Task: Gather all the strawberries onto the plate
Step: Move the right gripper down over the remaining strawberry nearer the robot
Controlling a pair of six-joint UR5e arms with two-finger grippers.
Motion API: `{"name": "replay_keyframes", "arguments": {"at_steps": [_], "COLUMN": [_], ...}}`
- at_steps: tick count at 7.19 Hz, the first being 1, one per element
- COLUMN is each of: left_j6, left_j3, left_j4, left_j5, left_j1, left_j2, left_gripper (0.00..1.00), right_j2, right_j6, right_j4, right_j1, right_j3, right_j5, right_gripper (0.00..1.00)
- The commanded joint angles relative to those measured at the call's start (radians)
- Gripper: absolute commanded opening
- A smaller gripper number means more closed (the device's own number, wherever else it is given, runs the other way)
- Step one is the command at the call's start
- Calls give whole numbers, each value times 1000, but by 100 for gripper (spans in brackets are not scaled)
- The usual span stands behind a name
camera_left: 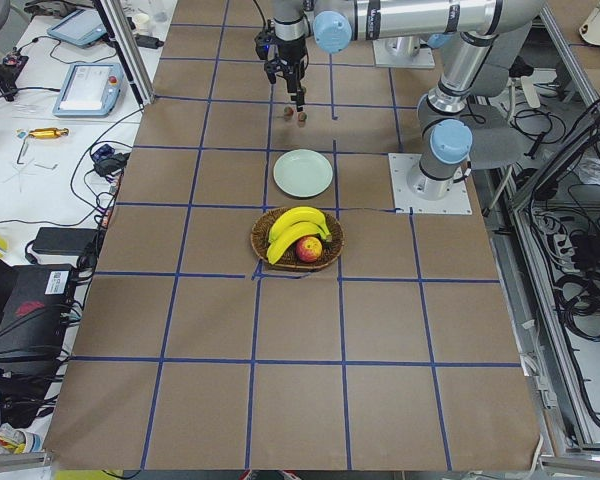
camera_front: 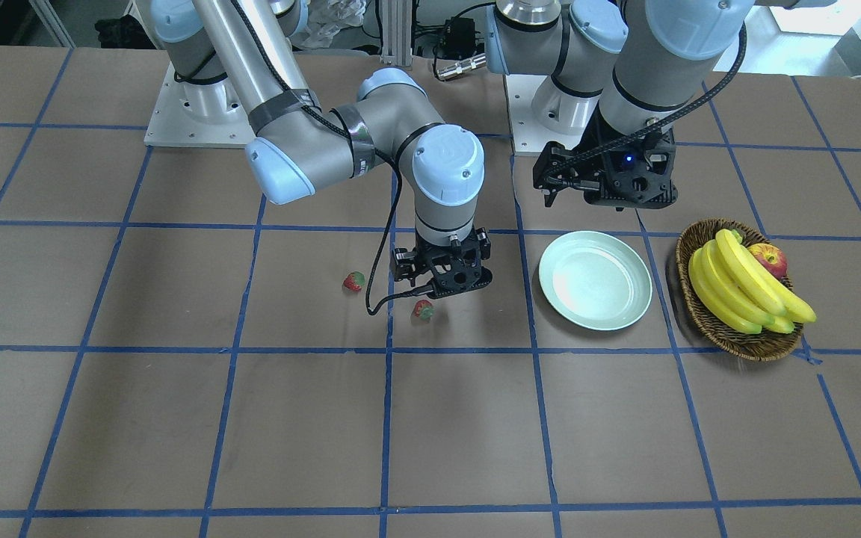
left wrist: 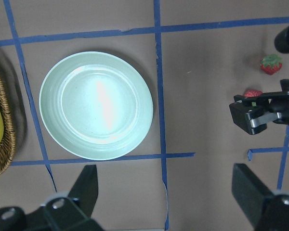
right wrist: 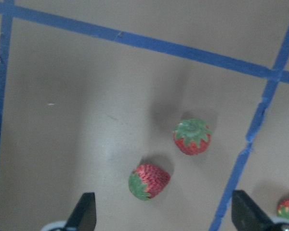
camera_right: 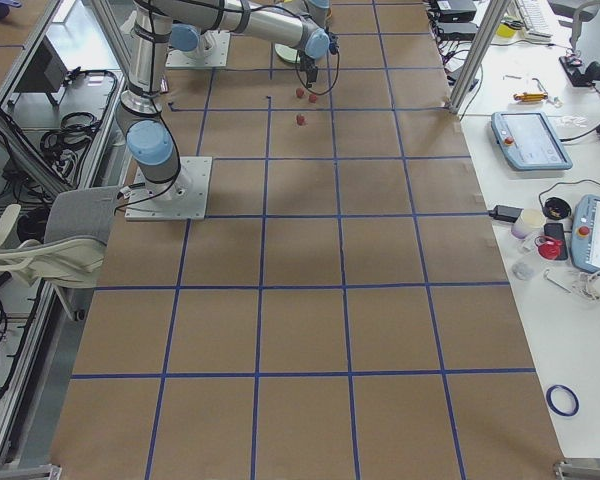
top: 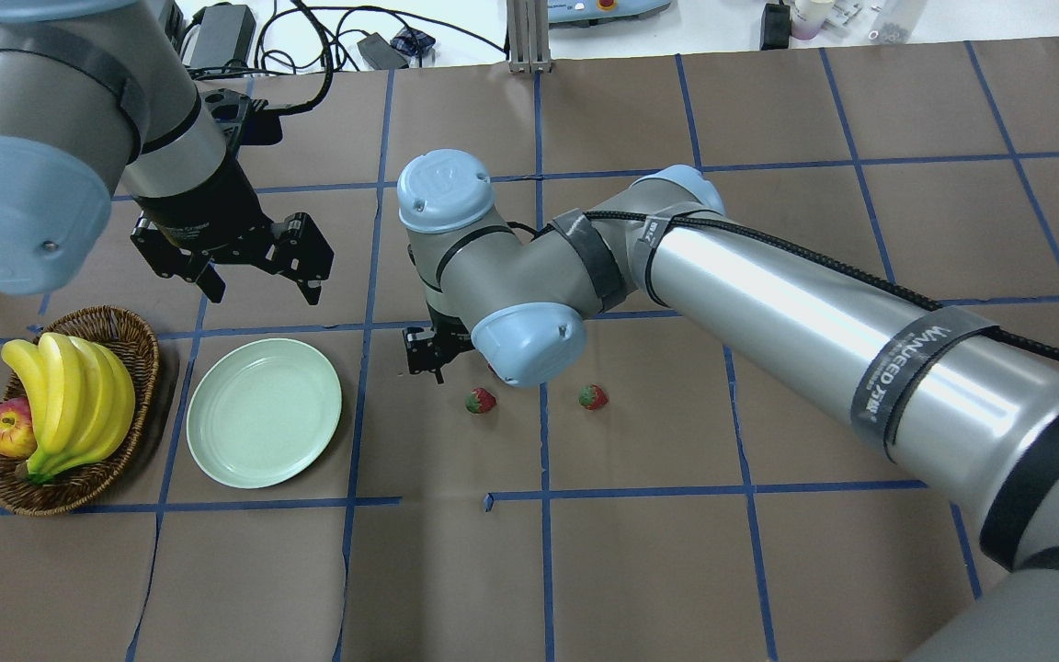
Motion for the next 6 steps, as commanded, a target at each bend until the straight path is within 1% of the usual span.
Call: {"name": "replay_keyframes", "arguments": {"at_steps": [1, 2, 3, 4, 5, 6], "left_j6": [0, 0, 0, 0, 0, 0], "left_j3": [1, -1, -1, -2, -2, -2], "left_j4": [0, -2, 0, -2, -5, -2], "left_j5": [2, 2, 2, 0, -1, -1], "left_j1": [0, 0, 0, -1, -1, -1], "left_j2": [-2, -2, -3, -6, -12, -12], "left_gripper": [100, 100, 100, 100, 100, 100], "right_j2": [-47, -91, -102, -98, -99, -95], "right_j6": [-110, -194, -283, -336, -338, -338], "right_j4": [135, 218, 254, 247, 213, 126], "right_j1": [-100, -141, -162, -167, -167, -167], "right_j3": [2, 3, 19, 60, 127, 175], "right_j5": [-43, -43, -46, -48, -93, -92], "right_gripper": [100, 100, 100, 100, 100, 100]}}
